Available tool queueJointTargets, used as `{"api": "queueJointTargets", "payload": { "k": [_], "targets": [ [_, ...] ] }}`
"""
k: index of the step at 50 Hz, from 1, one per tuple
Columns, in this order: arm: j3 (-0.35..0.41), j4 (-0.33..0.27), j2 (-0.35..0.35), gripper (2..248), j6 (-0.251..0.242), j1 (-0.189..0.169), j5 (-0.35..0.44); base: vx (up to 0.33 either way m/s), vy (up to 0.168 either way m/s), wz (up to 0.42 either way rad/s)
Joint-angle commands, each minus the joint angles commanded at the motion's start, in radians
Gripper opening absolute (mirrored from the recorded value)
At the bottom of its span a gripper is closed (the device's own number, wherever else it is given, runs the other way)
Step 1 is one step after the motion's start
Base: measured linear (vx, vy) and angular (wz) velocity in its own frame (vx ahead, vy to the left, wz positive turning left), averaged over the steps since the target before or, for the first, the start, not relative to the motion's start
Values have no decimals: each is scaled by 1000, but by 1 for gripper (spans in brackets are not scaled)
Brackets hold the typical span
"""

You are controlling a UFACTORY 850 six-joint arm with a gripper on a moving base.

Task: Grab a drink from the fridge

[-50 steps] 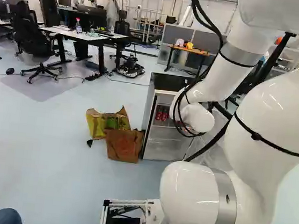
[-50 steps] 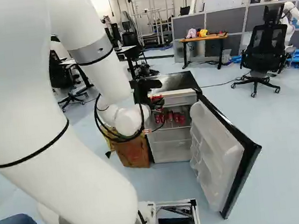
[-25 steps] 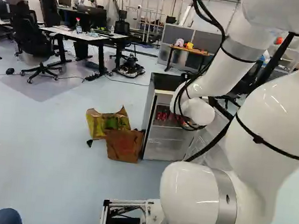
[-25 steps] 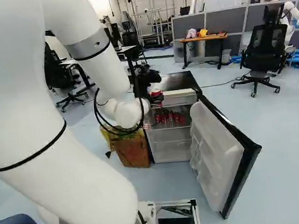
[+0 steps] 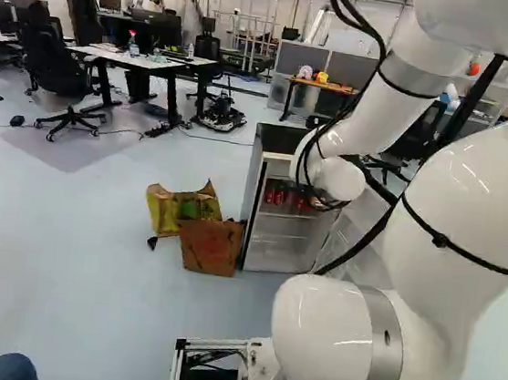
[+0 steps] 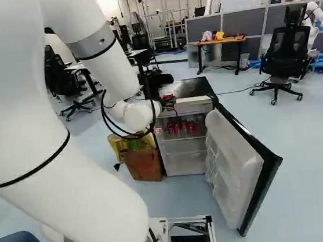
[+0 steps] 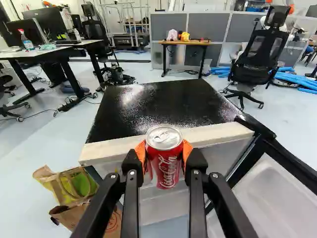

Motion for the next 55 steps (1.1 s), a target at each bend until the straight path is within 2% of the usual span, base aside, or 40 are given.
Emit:
{"api": "queueJointTargets", "payload": {
  "k": [43,55],
  "targets": [
    [-70,0,38,93,0,8,-112,0,0,0],
    [-93,0,15,93,0,11,-143,0,0,0]
  ]
}}
